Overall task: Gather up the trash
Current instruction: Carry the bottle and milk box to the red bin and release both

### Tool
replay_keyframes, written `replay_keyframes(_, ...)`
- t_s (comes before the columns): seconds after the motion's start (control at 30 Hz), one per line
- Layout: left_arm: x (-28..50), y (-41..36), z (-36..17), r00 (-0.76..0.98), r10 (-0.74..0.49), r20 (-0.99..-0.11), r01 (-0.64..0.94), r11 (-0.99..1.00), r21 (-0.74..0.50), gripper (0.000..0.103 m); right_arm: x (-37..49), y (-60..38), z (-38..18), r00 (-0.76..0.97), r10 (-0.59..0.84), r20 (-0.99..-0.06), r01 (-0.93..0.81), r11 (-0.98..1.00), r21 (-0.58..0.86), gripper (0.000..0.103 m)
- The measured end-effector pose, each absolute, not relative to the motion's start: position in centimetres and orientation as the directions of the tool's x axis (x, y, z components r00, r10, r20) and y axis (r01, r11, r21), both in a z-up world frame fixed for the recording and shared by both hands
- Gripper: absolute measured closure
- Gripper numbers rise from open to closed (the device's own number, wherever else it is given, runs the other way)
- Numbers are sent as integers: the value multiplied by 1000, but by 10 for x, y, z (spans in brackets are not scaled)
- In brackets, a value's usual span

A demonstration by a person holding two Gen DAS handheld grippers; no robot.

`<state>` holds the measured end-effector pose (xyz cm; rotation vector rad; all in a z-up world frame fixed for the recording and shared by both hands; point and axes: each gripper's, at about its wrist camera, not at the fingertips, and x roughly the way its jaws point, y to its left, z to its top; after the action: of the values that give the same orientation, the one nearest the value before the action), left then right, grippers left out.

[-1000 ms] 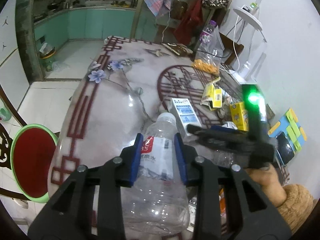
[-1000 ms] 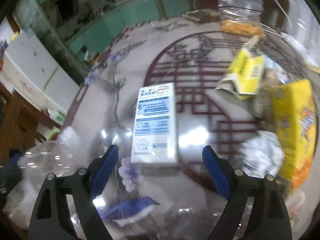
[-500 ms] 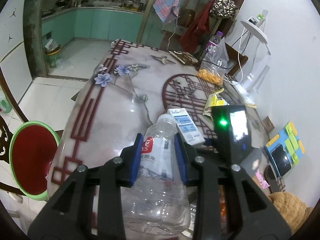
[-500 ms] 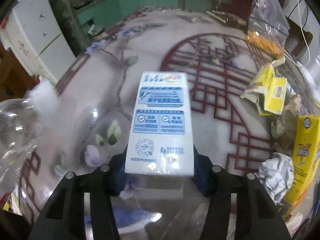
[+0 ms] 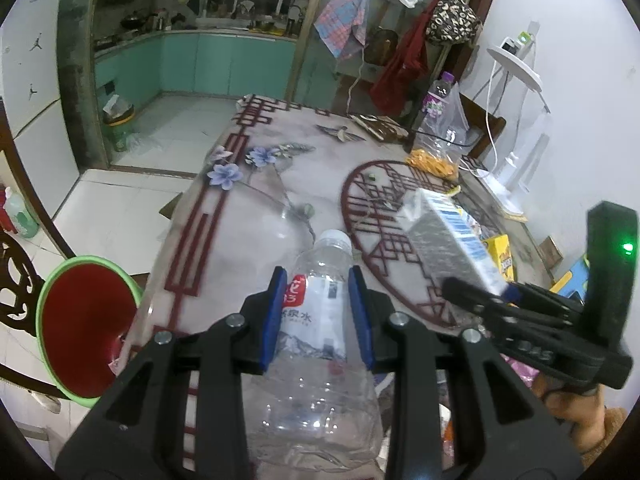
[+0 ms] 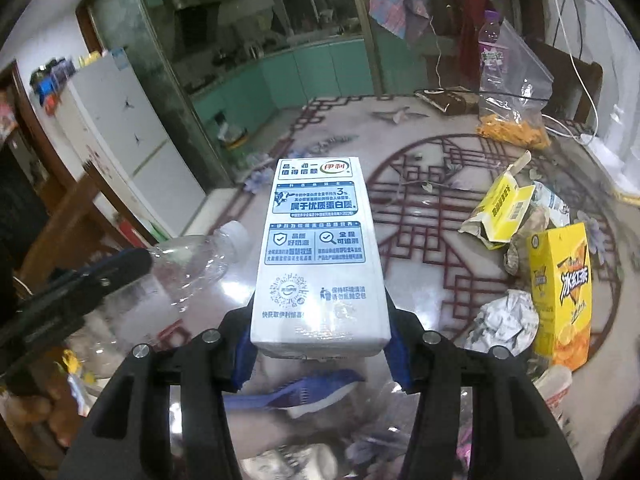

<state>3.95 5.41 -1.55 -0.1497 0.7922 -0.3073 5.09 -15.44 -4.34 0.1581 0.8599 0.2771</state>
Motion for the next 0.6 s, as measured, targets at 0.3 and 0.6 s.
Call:
replay_keyframes(0.3,35,106,-9,728,-211,-652,110,975,-193,72,41,-120,-27,612,378,-695,-229,925,302,52)
replay_keyframes(0.6,35,201,-27,736,-30,-677,-113,980,-166,72,51,-51,-28,550,459,-698,-326,887,327,52)
